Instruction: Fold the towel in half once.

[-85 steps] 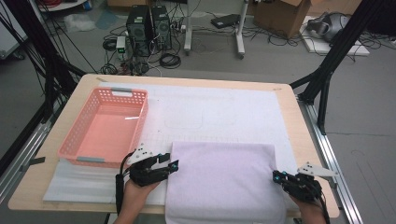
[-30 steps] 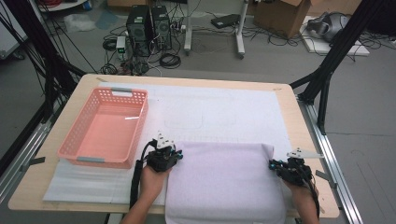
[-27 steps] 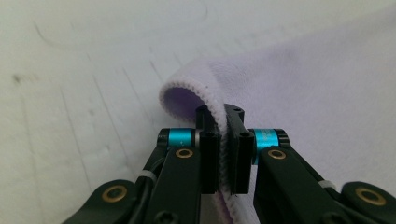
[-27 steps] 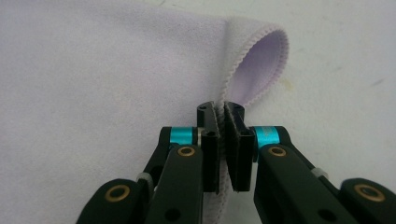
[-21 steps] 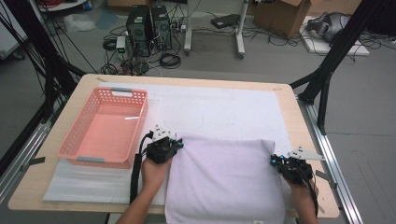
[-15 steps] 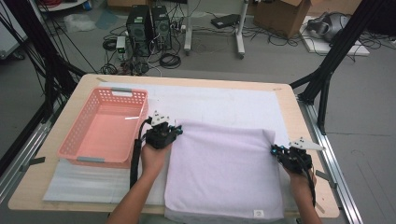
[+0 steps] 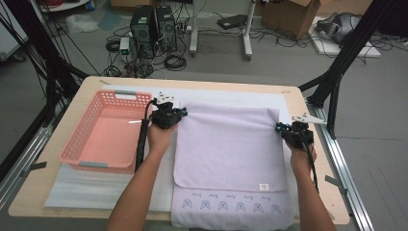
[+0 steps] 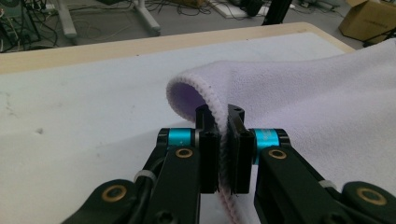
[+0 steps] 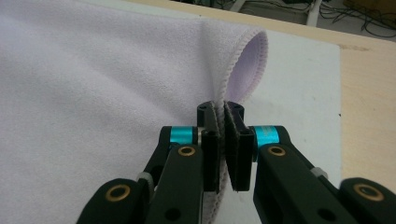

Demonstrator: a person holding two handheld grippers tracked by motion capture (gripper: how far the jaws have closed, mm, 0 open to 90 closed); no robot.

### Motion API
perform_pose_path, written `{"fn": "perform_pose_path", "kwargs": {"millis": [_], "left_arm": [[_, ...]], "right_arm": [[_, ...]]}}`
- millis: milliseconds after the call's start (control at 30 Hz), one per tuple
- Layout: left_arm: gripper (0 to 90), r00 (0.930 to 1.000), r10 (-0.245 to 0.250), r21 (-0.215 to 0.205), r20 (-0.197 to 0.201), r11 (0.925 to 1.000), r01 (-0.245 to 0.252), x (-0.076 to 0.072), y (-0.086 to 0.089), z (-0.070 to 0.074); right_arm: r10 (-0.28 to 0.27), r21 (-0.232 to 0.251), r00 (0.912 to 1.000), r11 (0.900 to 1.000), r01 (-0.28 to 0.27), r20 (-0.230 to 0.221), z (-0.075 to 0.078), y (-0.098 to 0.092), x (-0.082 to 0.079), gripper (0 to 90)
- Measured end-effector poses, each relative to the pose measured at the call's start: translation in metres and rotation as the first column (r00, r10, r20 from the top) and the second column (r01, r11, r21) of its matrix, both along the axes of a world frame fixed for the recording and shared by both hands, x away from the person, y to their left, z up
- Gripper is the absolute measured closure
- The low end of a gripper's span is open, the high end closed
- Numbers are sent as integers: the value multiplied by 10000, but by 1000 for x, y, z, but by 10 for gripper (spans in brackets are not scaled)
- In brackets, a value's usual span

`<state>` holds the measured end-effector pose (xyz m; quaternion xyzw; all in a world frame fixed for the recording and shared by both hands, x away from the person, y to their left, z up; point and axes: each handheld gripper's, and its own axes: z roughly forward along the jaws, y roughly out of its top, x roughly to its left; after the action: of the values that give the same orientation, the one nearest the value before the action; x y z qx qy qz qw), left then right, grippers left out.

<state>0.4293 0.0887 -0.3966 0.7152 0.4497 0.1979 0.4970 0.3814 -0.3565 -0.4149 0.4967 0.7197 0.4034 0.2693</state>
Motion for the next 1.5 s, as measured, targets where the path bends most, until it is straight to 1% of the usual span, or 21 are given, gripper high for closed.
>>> {"fn": "perform_pose_path", "kwargs": {"millis": [33, 133, 233, 300, 333, 433, 500, 533, 600, 700, 767, 800, 867, 900, 1033, 1133, 1200, 1267, 1300, 1367, 1500], "left_arm": [[848, 9997, 56, -23, 231, 10000, -56, 3, 0, 2], [848, 9998, -31, 226, 185, 9997, 27, 14, 1, 9], [848, 9995, 26, -63, 315, 10000, -24, 21, 3, 14], [848, 9991, 100, -54, 408, 9999, -98, 23, 3, 15], [848, 9992, 147, -34, 377, 9999, -146, 25, 4, 15], [828, 9994, 321, -360, 95, 9988, -317, 25, 5, 12], [676, 9977, 680, -810, 32, 9944, -675, 22, 8, 9], [615, 9967, 808, -980, -9, 9919, -805, 20, 9, 7], [535, 9964, 765, -1105, -369, 9906, -801, 17, 10, 3], [516, 9976, 634, -1180, -269, 9908, -662, 6, 7, -6], [477, 9981, 139, -964, -605, 9951, -197, 3, 1, -8], [473, 9983, -97, -892, -574, 9960, 45, 1, -3, -8], [470, 9994, -340, -1081, 21, 9936, 340, -7, -9, -8], [470, 9989, -438, -1135, 150, 9925, 452, -10, -10, -8], [427, 9954, -959, -960, 15, 9908, 956, -21, -14, -11], [415, 9943, -1057, -1002, 170, 9892, 1069, -34, -13, -14], [411, 9947, -1016, -885, 128, 9908, 1023, -43, -11, -17], [415, 9948, -1004, -537, -154, 9936, 995, -51, -9, -18], [418, 9948, -1017, -404, -47, 9940, 1014, -57, -7, -19], [439, 9955, -907, -438, 256, 9948, 918, -69, -4, -23], [435, 9941, -1083, -359, -58, 9935, 1080, -86, 1, -31]], "right_arm": [[-14, -44, 10000, 10000, 14, 31, 0, 1, 3, 859], [-109, -18, 9999, 9999, 109, 87, 3, 4, 13, 859], [-181, -46, 9998, 9998, 182, 74, 6, 5, 22, 859], [-260, -103, 9994, 9996, 263, 237, 8, 8, 27, 859], [-309, -87, 9988, 9995, 312, 373, 9, 9, 28, 859], [-377, 36, 9989, 9993, 376, 292, 7, 12, 33, 855], [-380, 183, 9993, 9991, 380, 9, 3, 13, 34, 801], [-465, 171, 9989, 9988, 467, -107, 1, 13, 35, 733], [-549, 360, 9980, 9978, 560, -300, -1, 10, 34, 683], [-466, 537, 9980, 9974, 489, -434, -3, 7, 32, 690], [-353, 620, 9970, 9973, 396, -689, -3, 7, 30, 677], [-274, 575, 9973, 9979, 314, -675, -3, 7, 29, 667], [-175, 481, 9979, 9986, 205, -624, 1, 8, 26, 644], [-135, 391, 9983, 9991, 157, -566, 4, 9, 24, 635], [341, 276, 9978, 9991, -326, -562, 13, 8, 14, 635], [660, 180, 9970, 9977, -654, -396, 14, 4, 0, 646], [749, 58, 9960, 9972, -747, -494, 12, 0, -11, 649], [806, 62, 9955, 9967, -804, -501, 8, -4, -23, 678], [852, 52, 9950, 9964, -850, -522, 7, -7, -29, 686], [927, 125, 9939, 9957, -921, -599, 2, -10, -43, 706], [993, 174, 9929, 9950, -984, -656, -7, -15, -69, 703]]}}
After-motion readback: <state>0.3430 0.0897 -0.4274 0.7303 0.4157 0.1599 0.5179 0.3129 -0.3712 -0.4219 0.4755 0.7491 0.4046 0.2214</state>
